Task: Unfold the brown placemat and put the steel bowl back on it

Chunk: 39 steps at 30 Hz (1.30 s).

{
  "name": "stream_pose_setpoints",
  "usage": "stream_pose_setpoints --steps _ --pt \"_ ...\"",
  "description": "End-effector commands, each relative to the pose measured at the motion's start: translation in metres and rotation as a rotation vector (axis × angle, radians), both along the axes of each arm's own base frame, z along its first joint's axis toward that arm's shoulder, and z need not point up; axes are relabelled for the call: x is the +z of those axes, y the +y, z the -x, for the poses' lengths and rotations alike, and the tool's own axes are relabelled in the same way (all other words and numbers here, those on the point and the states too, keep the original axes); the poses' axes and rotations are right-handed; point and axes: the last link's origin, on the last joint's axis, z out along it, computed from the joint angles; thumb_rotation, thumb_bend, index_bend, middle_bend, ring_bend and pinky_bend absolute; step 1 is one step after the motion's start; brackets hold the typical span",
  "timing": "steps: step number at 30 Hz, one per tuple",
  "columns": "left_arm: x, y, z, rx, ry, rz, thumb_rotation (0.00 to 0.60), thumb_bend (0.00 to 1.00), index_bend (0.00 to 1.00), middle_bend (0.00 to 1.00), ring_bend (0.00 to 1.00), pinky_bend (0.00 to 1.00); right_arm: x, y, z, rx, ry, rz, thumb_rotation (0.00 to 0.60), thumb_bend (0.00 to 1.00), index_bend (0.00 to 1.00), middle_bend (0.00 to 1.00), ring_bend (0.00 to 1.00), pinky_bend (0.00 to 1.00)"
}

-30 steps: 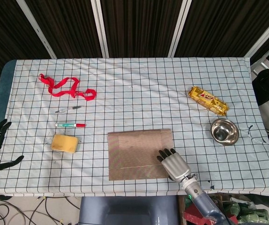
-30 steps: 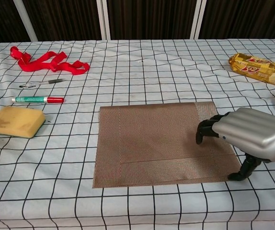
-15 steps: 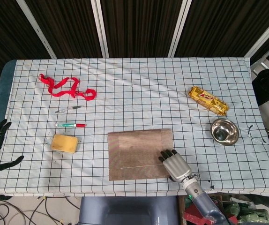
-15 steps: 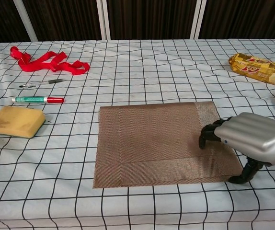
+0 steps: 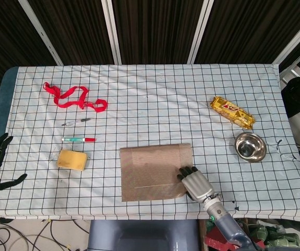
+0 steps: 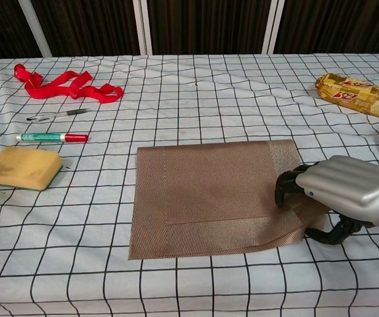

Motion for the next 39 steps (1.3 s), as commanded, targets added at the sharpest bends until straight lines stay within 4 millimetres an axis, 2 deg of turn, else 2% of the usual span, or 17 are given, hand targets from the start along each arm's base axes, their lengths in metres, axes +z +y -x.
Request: stream_pose_setpoints --steps 1,13,22,30,35,39 --pt "0.000 0.000 0.000 -0.001 0.000 0.001 0.600 0.01 0.00 0.00 0.00 0.00 0.002 0.001 -0.002 0.008 -0.010 0.000 0.600 0.36 0.33 0.17 0.16 0.24" --pt "0.000 0.000 0.000 -0.002 -0.002 0.003 0.600 0.01 0.00 0.00 0.00 0.00 0.009 0.001 -0.007 0.012 -0.023 0.014 0.600 0.36 0.33 0.17 0.16 0.24" --pt "0.000 0.000 0.000 0.000 -0.004 0.002 0.600 0.01 0.00 0.00 0.00 0.00 0.012 -0.009 -0.005 -0.002 0.017 0.037 0.600 0.37 0.34 0.17 0.16 0.24" --pt "0.000 0.000 0.000 0.001 -0.004 0.002 0.600 0.01 0.00 0.00 0.00 0.00 0.014 -0.016 -0.004 -0.023 0.033 0.054 0.600 0.45 0.34 0.17 0.16 0.24" --pt "-0.001 0.000 0.000 0.001 -0.002 0.004 0.600 0.01 0.00 0.00 0.00 0.00 0.015 -0.020 -0.004 -0.034 0.030 0.056 0.600 0.45 0.34 0.17 0.16 0.24" --pt "0.000 0.000 0.000 0.002 -0.005 0.001 0.600 0.01 0.00 0.00 0.00 0.00 0.012 -0.019 -0.004 -0.032 0.023 0.051 0.600 0.45 0.39 0.19 0.16 0.24"
